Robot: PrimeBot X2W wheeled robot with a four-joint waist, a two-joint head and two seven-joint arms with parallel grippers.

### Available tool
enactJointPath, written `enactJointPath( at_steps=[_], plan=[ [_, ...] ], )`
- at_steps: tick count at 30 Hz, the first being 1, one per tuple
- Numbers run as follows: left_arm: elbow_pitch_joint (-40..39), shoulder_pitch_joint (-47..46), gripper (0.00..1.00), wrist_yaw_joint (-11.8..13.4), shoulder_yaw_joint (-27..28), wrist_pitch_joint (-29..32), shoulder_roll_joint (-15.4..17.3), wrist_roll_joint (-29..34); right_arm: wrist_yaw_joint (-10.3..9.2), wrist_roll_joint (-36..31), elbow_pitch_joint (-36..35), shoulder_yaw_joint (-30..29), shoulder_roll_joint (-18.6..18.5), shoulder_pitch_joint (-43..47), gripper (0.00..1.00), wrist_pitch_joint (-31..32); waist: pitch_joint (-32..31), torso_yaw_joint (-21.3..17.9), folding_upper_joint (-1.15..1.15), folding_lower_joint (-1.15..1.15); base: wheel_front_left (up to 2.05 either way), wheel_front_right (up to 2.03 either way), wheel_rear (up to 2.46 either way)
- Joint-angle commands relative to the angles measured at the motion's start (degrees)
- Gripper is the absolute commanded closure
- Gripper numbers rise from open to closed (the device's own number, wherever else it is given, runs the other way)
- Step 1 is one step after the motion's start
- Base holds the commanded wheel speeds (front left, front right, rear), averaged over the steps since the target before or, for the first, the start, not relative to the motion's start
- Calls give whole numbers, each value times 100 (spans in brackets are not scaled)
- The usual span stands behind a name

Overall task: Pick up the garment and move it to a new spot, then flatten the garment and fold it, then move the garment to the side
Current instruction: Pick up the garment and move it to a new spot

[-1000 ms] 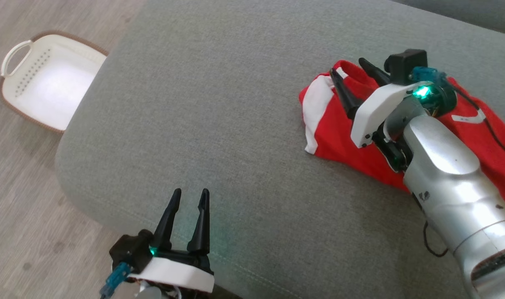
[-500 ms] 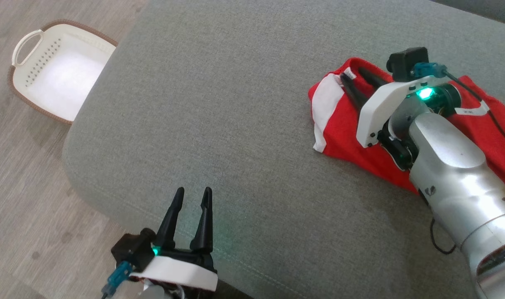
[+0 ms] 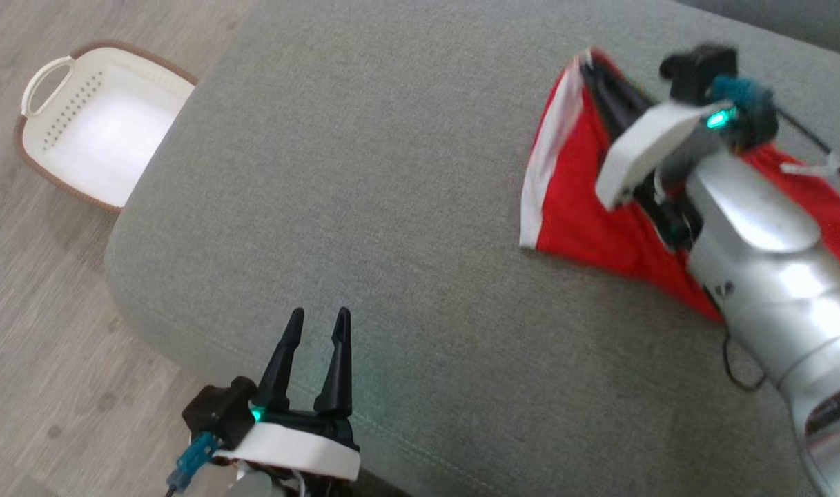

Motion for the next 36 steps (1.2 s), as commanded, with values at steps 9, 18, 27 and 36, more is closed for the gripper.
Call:
enactJointPath(
  at_steps=[9, 18, 27, 36],
  plan=[
    [-126, 120, 0, -25, 597, -55, 11, 358, 19, 311, -1255, -224, 237, -844, 100, -866, -670, -520, 0, 0, 0, 0, 0],
    [-151, 412, 0, -102, 932, -55, 11, 614, 19, 755, -2523, -1433, -569, 1423, 100, -875, -1190, -1545, 0, 0, 0, 0, 0],
    [-82, 402, 0, -165, 1020, -55, 11, 745, 19, 781, -2428, -2069, -734, 3924, 100, -694, -1291, -2248, 0, 0, 0, 0, 0],
    [29, 462, 0, -170, 1114, -55, 11, 941, 19, -922, -1934, -3000, -452, 4270, 0, -859, -1454, -2330, 0, 0, 0, 0, 0]
  ],
)
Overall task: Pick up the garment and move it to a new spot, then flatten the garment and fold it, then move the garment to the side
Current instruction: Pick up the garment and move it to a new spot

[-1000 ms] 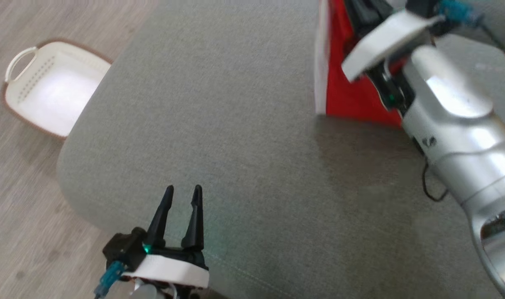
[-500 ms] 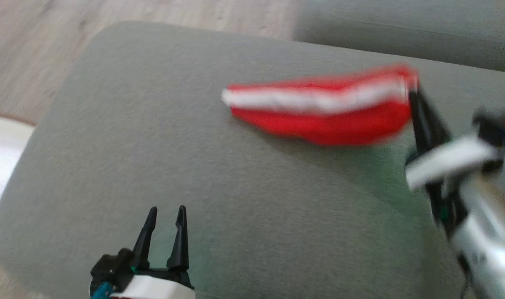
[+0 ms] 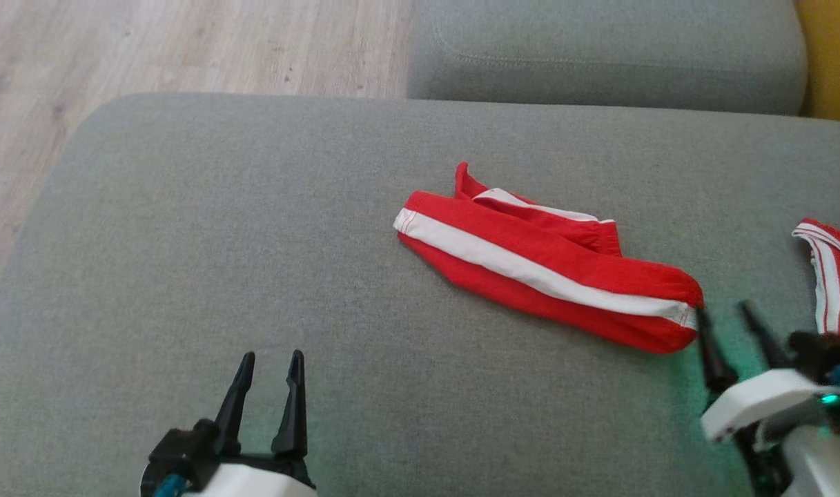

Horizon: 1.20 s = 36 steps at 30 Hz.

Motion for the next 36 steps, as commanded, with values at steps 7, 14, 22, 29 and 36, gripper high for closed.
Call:
enactJointPath(
  at_steps=[7, 14, 22, 29, 36],
  plan=[
    [-153, 19, 0, 87, 371, -55, 4, 477, 19, -2361, -1482, -1596, 903, 140, 0, -117, -173, 97, 0, 1, 0, 0, 0],
    [-250, 98, 0, 164, 554, -55, 4, 875, 19, -2867, -1810, -1866, 1353, 623, 0, -118, -254, 71, 0, 1, 0, 0, 0],
    [-291, 137, 0, 186, 578, -55, 4, 947, 19, -2560, -1626, -1710, 1372, 790, 0, -119, -241, 16, 0, 1, 0, 0, 0],
    [-299, 130, 0, 176, 498, -55, 4, 906, 19, -2277, -1365, -1678, 1373, 690, 0, -119, -184, 10, 0, 1, 0, 0, 0],
    [-307, -4, 0, 189, 353, -55, 4, 803, 19, -1646, -803, -1639, 1373, 273, 0, -119, 113, 95, 0, 1, 0, 0, 0]
  ],
)
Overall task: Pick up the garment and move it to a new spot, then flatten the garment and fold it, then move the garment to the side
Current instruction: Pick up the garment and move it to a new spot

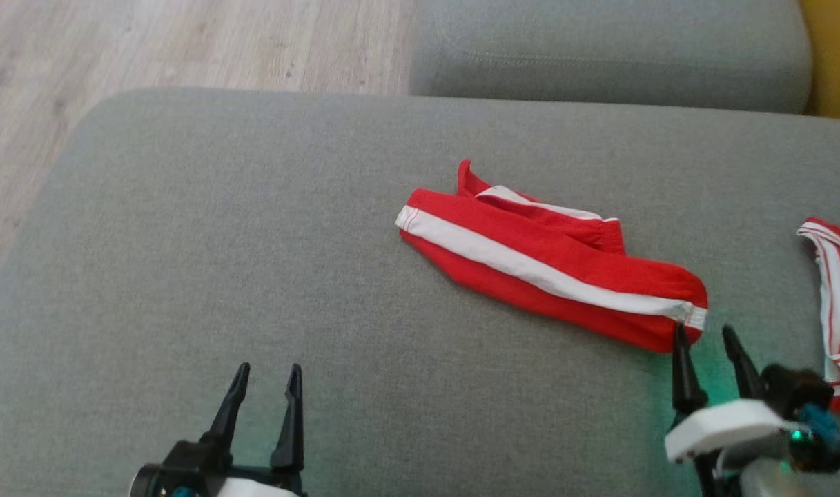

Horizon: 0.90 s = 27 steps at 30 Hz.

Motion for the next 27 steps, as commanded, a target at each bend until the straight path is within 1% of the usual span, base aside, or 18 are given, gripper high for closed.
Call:
enactJointPath(
  at_steps=[1, 5, 9, 13, 20, 27],
  plan=[
    [-186, -281, 0, 32, 118, -55, 2, -54, 19, 195, -49, 90, -36, -465, 0, -65, 131, 63, 0, 0, 0, 0, 0],
    [-191, -337, 0, 32, 92, -55, 2, -80, 19, 338, 80, 51, -62, -637, 0, -65, 246, 125, 0, 0, 0, 0, 0],
    [-180, -387, 0, 28, 79, -55, 2, -110, 19, 543, 275, 214, -155, -741, 0, -65, 342, 196, 0, 0, 0, 0, 0],
    [-186, -399, 0, 31, 83, -55, 1, -142, 19, 820, 294, 300, -190, -750, 0, -65, 378, 222, 0, 0, 0, 0, 0],
    [-194, -396, 0, 49, 66, -55, 1, -190, 19, 1354, -68, 745, -347, -578, 0, -65, 379, 164, 0, 0, 0, 0, 0],
    [-197, -412, 0, 59, 37, -55, 1, -213, 19, 2022, -263, 1351, -689, -348, 0, -65, 356, 88, 0, 0, 0, 0, 0]
  ],
)
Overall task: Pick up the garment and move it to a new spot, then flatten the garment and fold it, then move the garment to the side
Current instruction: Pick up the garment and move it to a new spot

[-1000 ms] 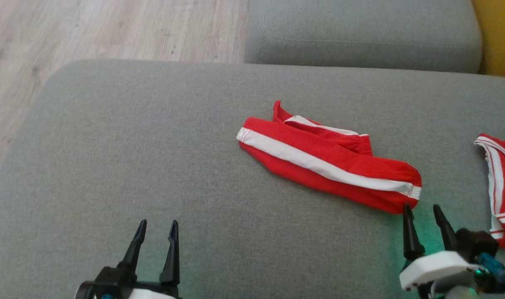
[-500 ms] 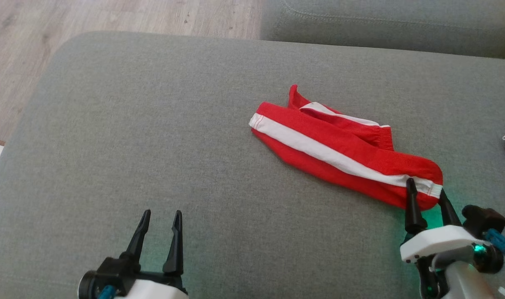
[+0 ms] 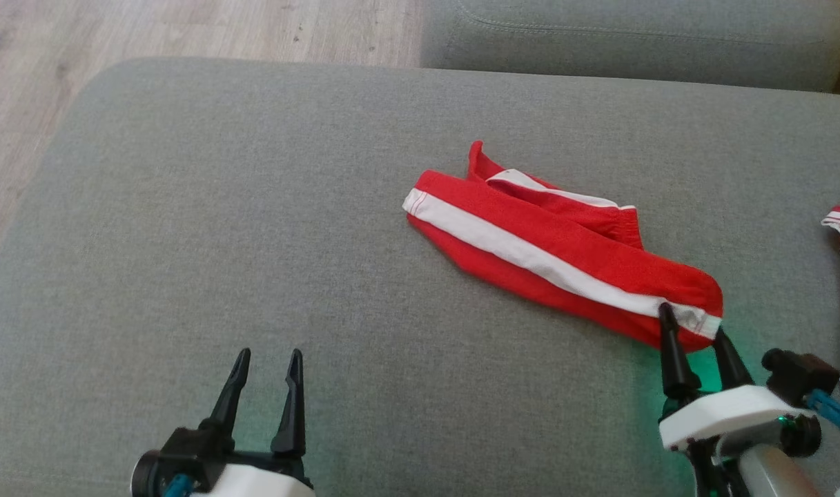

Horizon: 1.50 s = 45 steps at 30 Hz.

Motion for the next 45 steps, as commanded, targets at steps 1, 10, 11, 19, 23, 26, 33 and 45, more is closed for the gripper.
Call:
enactJointPath(
  at_steps=[1, 10, 11, 19, 23, 26, 33, 45],
  plan=[
    [-191, -227, 0, 23, 123, -55, 3, -51, 19, 158, -240, 291, -169, -53, 0, -65, -12, -14, 0, 0, 0, 0, 0],
    [-222, -173, 0, 11, 124, -55, 3, -37, 19, 702, -498, 1033, -788, 154, 0, -65, -67, -13, 0, 0, 0, 0, 0],
    [-222, -162, 0, 11, 123, -55, 3, -38, 19, 775, -523, 1133, -856, 176, 0, -65, -78, -10, 0, 0, 0, 0, 0],
    [-229, -75, 0, 1, 144, -55, 3, -42, 19, 1167, -682, 1514, -1327, 317, 0, -66, -152, -16, 0, 0, 0, 0, 0],
    [-244, -46, 0, -1, 159, -55, 3, -40, 19, 1189, -703, 1567, -1408, 304, 4, -66, -159, -36, 0, 0, 0, 0, 0],
    [-251, -52, 0, -4, 151, -55, 3, -45, 19, 1187, -700, 1590, -1408, 231, 15, -66, -140, -48, 0, 0, 0, 0, 0],
    [-250, -78, 0, -9, 123, -55, 3, -46, 19, 1038, -641, 1616, -1410, 105, 100, -66, -110, -52, 0, 0, 0, 0, 0],
    [-2, -614, 0, -211, -101, -55, 3, -381, 19, 696, -722, 1207, -1663, 284, 100, -66, 154, -410, 0, 0, 0, 0, 0]
  ],
)
